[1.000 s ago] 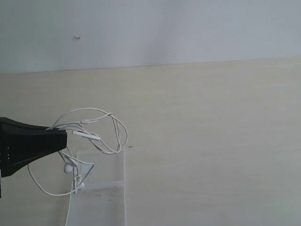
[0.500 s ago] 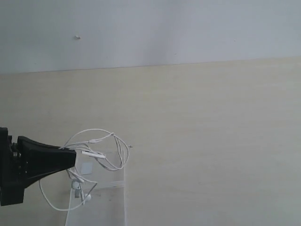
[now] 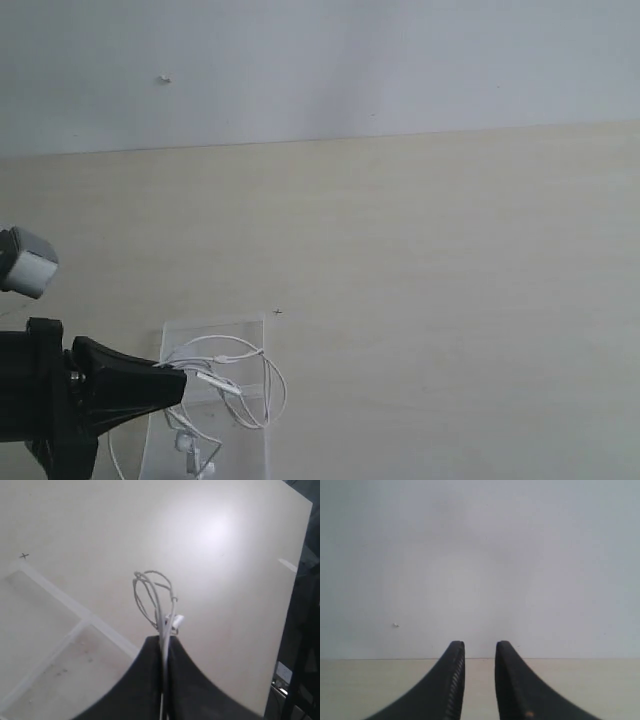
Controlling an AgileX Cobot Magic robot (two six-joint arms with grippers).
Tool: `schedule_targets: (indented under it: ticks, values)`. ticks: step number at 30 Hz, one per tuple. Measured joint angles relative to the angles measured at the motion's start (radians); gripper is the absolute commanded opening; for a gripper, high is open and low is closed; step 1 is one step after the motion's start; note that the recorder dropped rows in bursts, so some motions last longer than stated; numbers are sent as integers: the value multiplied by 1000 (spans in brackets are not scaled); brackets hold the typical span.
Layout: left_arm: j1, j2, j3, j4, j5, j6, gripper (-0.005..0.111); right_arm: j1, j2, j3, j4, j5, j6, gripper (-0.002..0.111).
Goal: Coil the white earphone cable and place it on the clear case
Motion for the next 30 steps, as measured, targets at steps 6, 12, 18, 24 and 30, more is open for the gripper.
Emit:
schedule_targets:
  ticks: [6, 12, 18, 24, 30]
  values:
    - [-1, 4, 0, -29, -27, 57, 0, 0, 0, 0, 0, 0, -8, 22]
    - [-1, 4, 0, -33, -69, 53, 0, 0, 0, 0, 0, 0, -11, 22]
    - [-1, 6, 0, -33, -73, 49, 0, 0, 0, 0, 4, 0, -13, 22]
    - [-1, 61, 0, -33, -73, 47, 0, 0, 0, 0, 6, 0, -13, 22]
    - [-1, 80, 0, -33, -76, 47, 0, 0, 0, 0, 8, 0, -13, 22]
